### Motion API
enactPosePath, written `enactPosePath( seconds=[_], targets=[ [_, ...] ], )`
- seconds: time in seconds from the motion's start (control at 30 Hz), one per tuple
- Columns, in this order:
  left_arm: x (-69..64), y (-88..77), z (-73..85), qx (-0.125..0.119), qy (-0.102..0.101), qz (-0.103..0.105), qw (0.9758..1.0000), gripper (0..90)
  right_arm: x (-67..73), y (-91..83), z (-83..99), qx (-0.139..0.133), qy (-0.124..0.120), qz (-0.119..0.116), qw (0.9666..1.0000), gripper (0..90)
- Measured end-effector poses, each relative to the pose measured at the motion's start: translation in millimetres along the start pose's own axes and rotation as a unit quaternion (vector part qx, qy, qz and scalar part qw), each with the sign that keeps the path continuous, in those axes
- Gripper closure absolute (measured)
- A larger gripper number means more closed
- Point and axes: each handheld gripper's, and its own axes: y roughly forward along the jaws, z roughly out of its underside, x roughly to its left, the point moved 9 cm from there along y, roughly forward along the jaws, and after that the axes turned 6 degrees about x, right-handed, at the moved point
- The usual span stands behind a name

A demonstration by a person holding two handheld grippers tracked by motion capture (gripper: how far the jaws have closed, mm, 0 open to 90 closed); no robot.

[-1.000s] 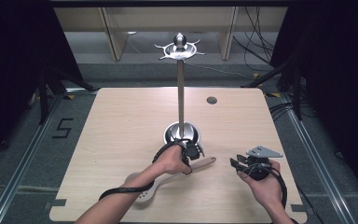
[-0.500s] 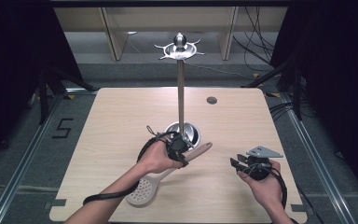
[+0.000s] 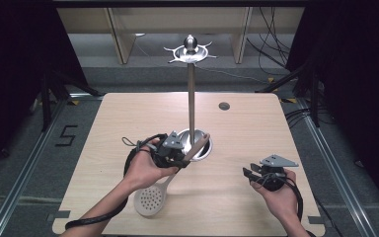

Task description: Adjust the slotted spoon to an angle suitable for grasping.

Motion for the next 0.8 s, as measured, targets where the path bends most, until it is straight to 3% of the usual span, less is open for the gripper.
enactPosePath(
  seconds=[0.33,0.5,0.53,0.8],
  targets=[
    [4.7,-29.0,2.6,-0.056,-0.028,-0.018,0.9979,73.3,0.9,0.1,0.2,0.001,0.0,-0.003,1.0,62.3],
    [8.3,-41.4,3.2,-0.094,-0.042,-0.021,0.9945,73.4,1.2,1.0,-0.4,-0.004,-0.001,-0.004,1.0,62.0],
    [8.7,-43.9,2.4,-0.109,-0.051,-0.021,0.9925,73.4,0.7,0.2,0.2,0.0,-0.003,-0.002,1.0,62.0],
    [13.3,-59.2,7.0,-0.143,-0.058,-0.042,0.9871,73.4,1.6,0.8,-0.4,-0.004,0.001,-0.004,1.0,61.8]
  ],
)
